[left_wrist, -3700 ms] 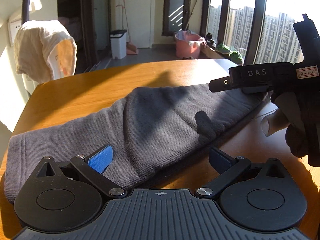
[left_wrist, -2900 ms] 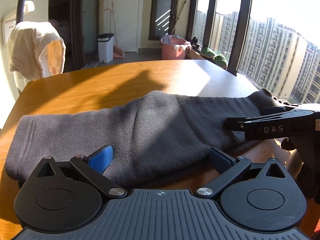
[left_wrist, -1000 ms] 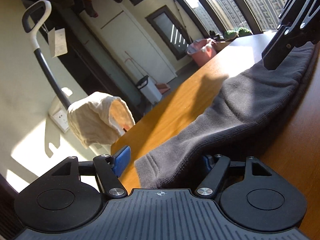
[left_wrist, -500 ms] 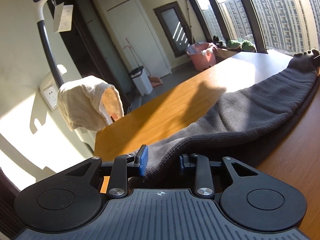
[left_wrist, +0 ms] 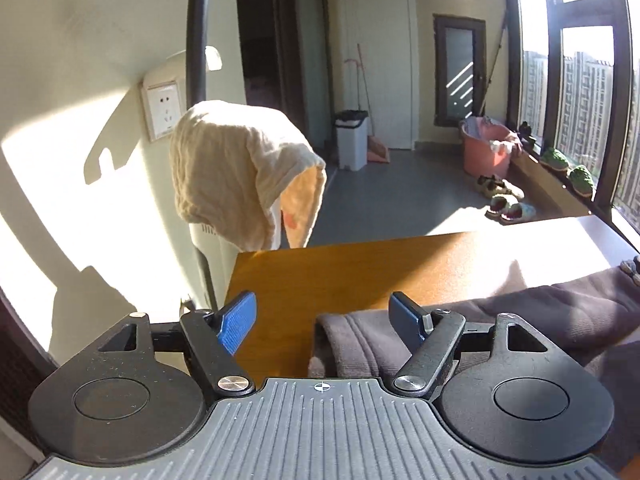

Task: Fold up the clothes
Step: 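Lay the pants flat with both grippers, spreading the two legs apart, then release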

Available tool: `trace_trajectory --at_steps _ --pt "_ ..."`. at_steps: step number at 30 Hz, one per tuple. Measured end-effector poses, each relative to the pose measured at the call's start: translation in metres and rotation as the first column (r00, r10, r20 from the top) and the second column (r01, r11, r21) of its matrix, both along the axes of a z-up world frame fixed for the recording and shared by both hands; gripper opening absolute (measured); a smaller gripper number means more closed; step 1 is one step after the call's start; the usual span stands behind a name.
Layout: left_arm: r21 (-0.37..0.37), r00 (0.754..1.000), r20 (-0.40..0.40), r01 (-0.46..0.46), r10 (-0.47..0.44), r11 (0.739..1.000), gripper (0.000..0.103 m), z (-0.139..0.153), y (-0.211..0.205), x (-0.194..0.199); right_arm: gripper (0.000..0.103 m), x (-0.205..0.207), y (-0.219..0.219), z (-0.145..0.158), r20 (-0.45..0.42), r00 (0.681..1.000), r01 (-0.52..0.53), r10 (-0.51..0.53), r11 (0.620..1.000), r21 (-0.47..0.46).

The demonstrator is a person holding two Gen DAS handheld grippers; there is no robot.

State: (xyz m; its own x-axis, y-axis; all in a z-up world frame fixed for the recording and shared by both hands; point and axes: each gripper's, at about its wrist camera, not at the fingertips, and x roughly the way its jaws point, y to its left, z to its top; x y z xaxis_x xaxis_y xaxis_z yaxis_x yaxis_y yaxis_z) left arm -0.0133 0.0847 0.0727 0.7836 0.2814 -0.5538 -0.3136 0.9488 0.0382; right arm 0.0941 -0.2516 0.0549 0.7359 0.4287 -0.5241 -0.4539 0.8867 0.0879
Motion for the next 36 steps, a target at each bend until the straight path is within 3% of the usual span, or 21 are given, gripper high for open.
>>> trace_trajectory --at_steps 2,5,7,9,14,17,20,26,30,33,36 --pt "-0.064 0.995 -0.023 0.096 -0.098 0.993 0.086 -0.008 -0.015 -0.007 0.057 -0.001 0.012 -0.008 -0.024 0.999 -0.023 0.023 1.0 -0.01" --pt "-0.097 0.984 -0.044 0.169 -0.174 0.981 0.089 -0.021 -0.032 -0.002 0.057 0.015 0.031 -0.02 -0.091 0.995 -0.034 0.037 0.999 0.03" --pt "-0.142 0.982 -0.058 0.168 -0.178 0.976 0.09 -0.031 -0.032 0.009 0.058 0.033 0.04 -0.032 -0.174 0.984 -0.014 0.027 0.997 0.075" --pt "-0.243 0.985 -0.067 0.137 -0.158 0.96 0.092 -0.04 -0.018 0.022 0.059 0.047 0.047 -0.043 -0.23 0.973 0.007 0.016 0.995 0.099" --pt "-0.377 0.994 -0.001 0.099 -0.108 0.921 0.094 -0.05 0.005 0.024 0.059 0.067 0.05 -0.048 -0.197 0.979 0.059 -0.049 0.997 0.047" --pt "-0.372 0.996 0.009 0.084 -0.087 0.924 0.094 -0.052 0.005 0.033 0.059 0.059 0.043 -0.039 -0.155 0.981 0.118 -0.114 0.993 0.014" --pt "-0.331 0.998 -0.013 0.059 -0.067 0.942 0.095 -0.045 -0.01 0.025 0.068 0.02 0.023 -0.028 -0.104 0.992 0.077 -0.073 0.996 0.036" --pt "-0.338 0.989 0.01 0.145 -0.15 0.93 0.102 -0.049 -0.042 -0.019 0.071 -0.067 -0.004 -0.043 -0.184 0.982 -0.01 0.029 0.995 0.102" --pt "-0.297 0.987 0.011 0.158 -0.162 0.942 0.103 -0.059 -0.051 -0.028 0.072 -0.069 0.004 -0.044 -0.151 0.987 -0.056 0.06 0.998 0.029" --pt "-0.283 0.989 0.002 0.142 -0.147 0.948 0.103 -0.06 -0.054 -0.026 0.073 -0.042 0.011 -0.044 -0.148 0.987 -0.056 0.057 0.998 0.009" --pt "-0.259 0.992 -0.004 0.122 -0.127 0.958 0.103 -0.061 -0.06 -0.024 0.073 -0.021 0.03 -0.046 -0.063 0.998 -0.03 0.023 0.993 -0.118"
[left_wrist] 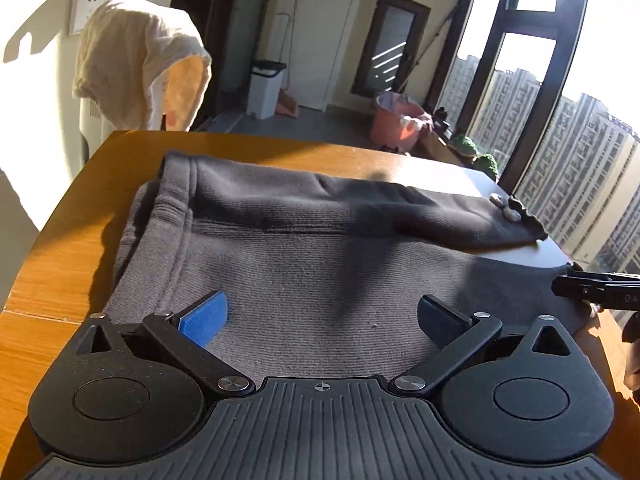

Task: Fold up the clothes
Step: 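Lay the pants flat with both grippers, spreading the two legs apart, then release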

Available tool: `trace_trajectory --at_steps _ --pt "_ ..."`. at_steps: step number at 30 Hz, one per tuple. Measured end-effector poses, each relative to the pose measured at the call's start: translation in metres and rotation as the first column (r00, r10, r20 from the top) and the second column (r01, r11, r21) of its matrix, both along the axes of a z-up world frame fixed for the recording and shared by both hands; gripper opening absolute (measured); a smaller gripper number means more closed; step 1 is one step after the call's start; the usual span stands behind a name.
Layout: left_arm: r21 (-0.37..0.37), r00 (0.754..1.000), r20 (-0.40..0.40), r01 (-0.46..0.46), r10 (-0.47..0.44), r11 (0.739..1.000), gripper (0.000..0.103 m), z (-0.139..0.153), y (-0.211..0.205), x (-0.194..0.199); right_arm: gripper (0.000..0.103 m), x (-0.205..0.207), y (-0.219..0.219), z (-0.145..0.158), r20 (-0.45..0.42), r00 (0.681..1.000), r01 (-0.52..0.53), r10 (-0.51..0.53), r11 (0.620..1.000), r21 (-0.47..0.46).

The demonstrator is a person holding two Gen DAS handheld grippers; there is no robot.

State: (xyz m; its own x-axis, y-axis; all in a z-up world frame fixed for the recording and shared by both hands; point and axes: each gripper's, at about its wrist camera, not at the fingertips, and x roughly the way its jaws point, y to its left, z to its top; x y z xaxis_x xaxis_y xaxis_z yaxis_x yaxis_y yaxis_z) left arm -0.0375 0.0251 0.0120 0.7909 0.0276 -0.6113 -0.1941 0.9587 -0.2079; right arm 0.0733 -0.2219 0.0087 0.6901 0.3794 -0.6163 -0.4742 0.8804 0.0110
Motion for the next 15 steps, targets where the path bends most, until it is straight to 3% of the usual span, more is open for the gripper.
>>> trace_trajectory --at_steps 2,4,8,11,15 --pt "0.02 1.0 -0.004 -0.006 0.006 1.0 0.103 0.0 -0.004 0.0 0.073 0.006 0.007 0.001 0.05 0.998 0.044 -0.042 0.999 -0.03" --pt "0.038 1.0 -0.01 -0.009 0.009 0.999 0.103 -0.001 -0.007 0.0 0.074 0.01 0.009 0.007 0.036 0.998 0.04 -0.042 0.998 0.049" --pt "0.07 1.0 -0.024 -0.009 0.011 0.998 0.103 -0.001 -0.012 0.002 0.09 0.02 0.022 0.017 0.002 1.0 0.026 -0.026 0.986 0.163" --pt "0.1 0.999 -0.039 -0.008 0.012 0.995 0.103 -0.001 -0.017 0.004 0.098 0.033 0.043 0.013 -0.039 0.999 -0.003 0.009 0.989 0.15" --pt "0.104 0.999 -0.04 -0.008 0.012 0.995 0.103 -0.001 -0.017 0.003 0.1 0.055 0.059 -0.004 -0.118 0.993 0.012 0.0 0.995 0.102"
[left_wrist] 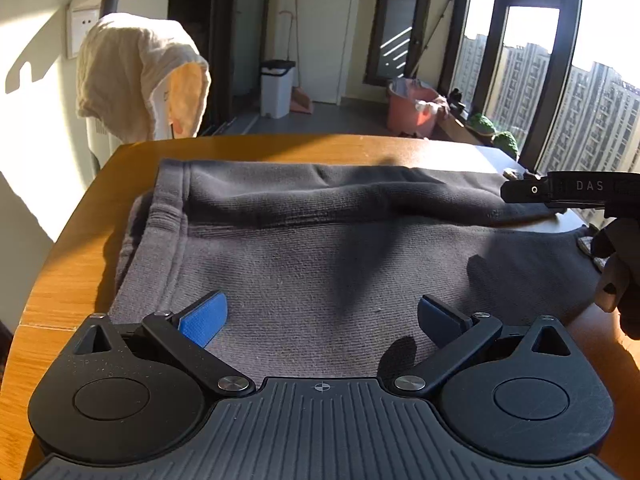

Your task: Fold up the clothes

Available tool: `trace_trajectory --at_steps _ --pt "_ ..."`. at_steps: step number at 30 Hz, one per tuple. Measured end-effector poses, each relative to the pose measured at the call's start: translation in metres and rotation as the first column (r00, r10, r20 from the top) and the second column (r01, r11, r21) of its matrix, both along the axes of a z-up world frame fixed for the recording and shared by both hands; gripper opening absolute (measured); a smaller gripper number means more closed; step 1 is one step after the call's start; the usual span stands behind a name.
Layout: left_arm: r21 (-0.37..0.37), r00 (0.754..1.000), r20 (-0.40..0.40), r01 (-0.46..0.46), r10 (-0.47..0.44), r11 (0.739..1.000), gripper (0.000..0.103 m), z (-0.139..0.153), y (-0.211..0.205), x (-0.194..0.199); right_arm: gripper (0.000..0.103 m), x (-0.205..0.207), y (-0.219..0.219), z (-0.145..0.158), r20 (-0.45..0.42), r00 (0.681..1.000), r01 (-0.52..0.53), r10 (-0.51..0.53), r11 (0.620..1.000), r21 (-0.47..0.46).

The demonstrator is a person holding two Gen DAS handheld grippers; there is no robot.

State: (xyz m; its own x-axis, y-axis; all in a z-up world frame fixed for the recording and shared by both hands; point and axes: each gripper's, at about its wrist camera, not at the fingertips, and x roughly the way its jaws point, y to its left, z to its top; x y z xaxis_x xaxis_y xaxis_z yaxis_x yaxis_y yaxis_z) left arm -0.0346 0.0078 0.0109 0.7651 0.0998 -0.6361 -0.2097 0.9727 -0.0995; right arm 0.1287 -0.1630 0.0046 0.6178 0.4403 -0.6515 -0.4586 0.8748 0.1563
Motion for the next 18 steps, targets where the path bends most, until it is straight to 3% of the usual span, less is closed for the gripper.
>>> trace_trajectory --at_steps 3,6,11,15,18 --pt "-0.001 1.0 0.0 -0.001 0.001 1.0 0.103 0.0 0.0 0.0 0.102 0.007 -0.003 -0.004 0.057 0.997 0.05 -0.045 0.994 -0.095" --pt "0.009 1.0 -0.005 -0.009 0.009 1.0 0.103 0.0 -0.004 0.005 0.102 0.004 -0.024 0.005 0.06 0.992 0.111 -0.108 0.993 -0.038" --pt "0.007 0.993 0.005 -0.122 0.122 0.992 0.103 0.01 -0.011 -0.006 0.103 -0.067 -0.057 0.03 0.076 0.992 0.097 -0.096 0.995 -0.015" --pt "0.083 0.988 0.013 -0.156 0.155 0.984 0.103 0.023 -0.035 -0.036 0.103 -0.12 -0.066 0.023 0.069 0.988 0.144 -0.14 0.988 -0.052" --pt "0.076 0.988 -0.028 -0.148 0.15 0.986 0.103 0.017 -0.05 -0.051 0.103 -0.142 -0.061 0.009 0.031 0.992 0.128 -0.126 0.99 -0.064"
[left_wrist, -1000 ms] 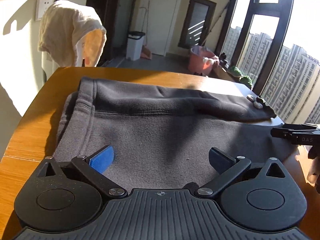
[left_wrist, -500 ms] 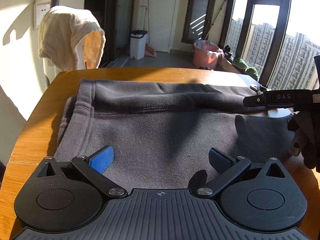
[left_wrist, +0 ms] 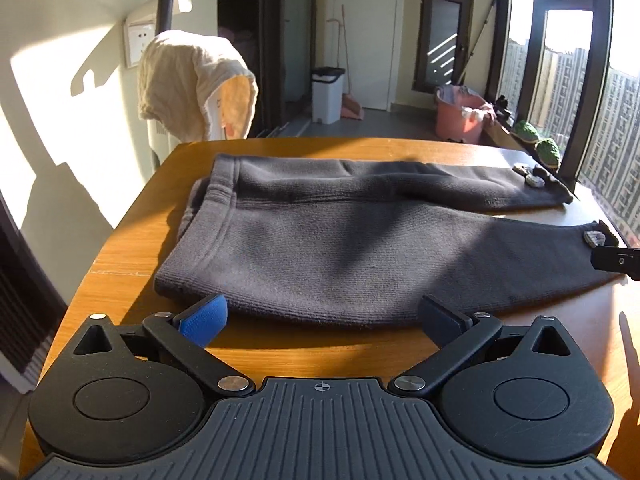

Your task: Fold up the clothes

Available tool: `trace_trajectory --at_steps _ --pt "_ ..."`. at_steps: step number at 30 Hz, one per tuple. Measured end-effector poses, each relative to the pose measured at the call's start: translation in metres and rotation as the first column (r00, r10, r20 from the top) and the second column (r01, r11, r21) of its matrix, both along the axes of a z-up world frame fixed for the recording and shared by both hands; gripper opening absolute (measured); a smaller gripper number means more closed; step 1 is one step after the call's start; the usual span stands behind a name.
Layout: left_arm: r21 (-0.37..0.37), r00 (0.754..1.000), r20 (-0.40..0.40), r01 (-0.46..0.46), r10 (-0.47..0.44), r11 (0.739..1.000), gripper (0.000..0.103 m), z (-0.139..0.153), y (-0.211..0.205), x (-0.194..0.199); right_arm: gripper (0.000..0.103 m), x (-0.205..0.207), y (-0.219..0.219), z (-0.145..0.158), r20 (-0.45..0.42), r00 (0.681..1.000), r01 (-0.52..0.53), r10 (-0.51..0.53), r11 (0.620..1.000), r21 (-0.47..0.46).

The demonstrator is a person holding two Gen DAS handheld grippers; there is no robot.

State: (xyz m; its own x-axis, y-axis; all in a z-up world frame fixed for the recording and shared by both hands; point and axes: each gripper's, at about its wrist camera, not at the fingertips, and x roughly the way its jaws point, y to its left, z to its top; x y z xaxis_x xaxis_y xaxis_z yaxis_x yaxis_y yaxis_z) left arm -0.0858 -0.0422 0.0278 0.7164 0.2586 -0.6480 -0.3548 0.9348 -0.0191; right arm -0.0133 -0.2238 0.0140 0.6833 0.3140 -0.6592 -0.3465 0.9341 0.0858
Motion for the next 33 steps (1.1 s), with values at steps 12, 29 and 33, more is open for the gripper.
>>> trace_trajectory --at_steps 12,29,33 --pt "0.014 0.999 -0.047 0.016 -0.015 1.0 0.103 -0.018 -0.008 0.009 0.103 -0.008 0.045 -0.009 -0.003 1.0 0.01 -0.011 0.997 -0.082" --pt "0.02 0.999 -0.034 -0.01 0.011 1.0 0.103 -0.019 -0.01 0.009 0.103 -0.01 0.042 -0.013 0.012 1.0 -0.004 0.005 0.997 -0.073" --pt "0.022 0.999 -0.034 -0.016 0.017 1.0 0.103 -0.018 -0.013 0.011 0.103 -0.01 0.04 -0.013 0.014 1.0 -0.003 0.004 0.998 -0.07"
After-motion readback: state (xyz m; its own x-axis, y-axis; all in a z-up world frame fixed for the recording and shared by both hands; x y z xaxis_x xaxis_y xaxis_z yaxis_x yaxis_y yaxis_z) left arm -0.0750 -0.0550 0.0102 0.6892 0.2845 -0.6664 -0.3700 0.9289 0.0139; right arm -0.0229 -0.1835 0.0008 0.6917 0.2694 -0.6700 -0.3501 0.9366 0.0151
